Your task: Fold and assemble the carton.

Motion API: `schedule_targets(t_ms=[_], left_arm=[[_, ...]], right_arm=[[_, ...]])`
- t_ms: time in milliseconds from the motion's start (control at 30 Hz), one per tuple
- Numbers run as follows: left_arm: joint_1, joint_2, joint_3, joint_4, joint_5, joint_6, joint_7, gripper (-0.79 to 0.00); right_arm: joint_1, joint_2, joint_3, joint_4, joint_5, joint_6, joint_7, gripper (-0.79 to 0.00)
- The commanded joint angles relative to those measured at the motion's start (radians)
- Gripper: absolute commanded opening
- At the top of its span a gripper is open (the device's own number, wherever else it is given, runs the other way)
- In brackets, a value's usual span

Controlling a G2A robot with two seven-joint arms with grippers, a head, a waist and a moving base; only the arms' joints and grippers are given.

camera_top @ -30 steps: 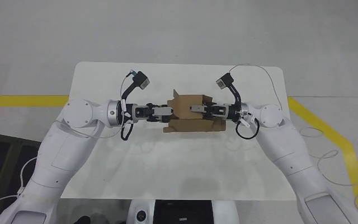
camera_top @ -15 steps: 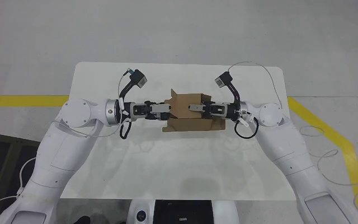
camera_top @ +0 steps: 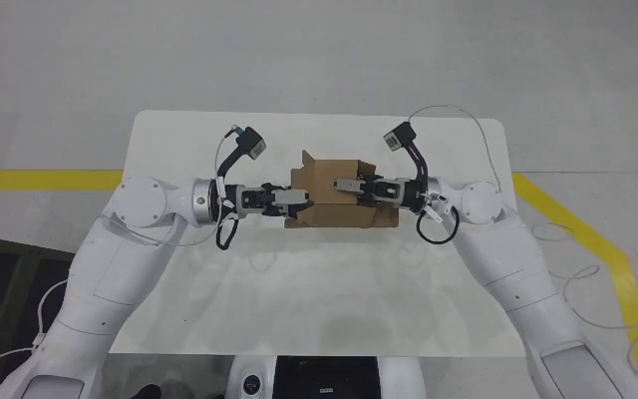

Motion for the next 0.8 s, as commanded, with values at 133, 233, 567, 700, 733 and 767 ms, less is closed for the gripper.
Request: schedule_targets(t_ms=[133,233,567,700,733,767], left_arm=[[-0.002,-0.002,0.007,-0.003,-0.004,0.003,-0.007,0.000],[0.002,-0.003,0.012,-0.012,-0.006,0.004,-0.012,0.000],[0.021,-0.008,0.034,-0.046,-0.026,0.007,-0.019,0.000],[0.022,-0.010,0.042,-0.054,-0.024,0.006,-0.018,0.000],[0.020,-0.011,0.044,-0.057,-0.023,0.002,-0.019,0.000],[0.018,-0.012,0.047,-0.060,-0.018,-0.003,-0.019,0.000]], right_arm=[[-0.011,0.002,0.021,-0.005,-0.025,0.003,-0.048,-0.785],[-0.013,0.000,0.019,-0.017,-0.032,0.009,-0.061,-0.785],[-0.019,-0.005,0.021,-0.026,-0.053,0.014,-0.102,-0.785],[-0.022,-0.006,0.025,-0.032,-0.057,0.016,-0.114,-0.785],[-0.023,-0.007,0.026,-0.033,-0.058,0.017,-0.116,-0.785],[-0.024,-0.007,0.026,-0.033,-0.059,0.018,-0.119,-0.785]])
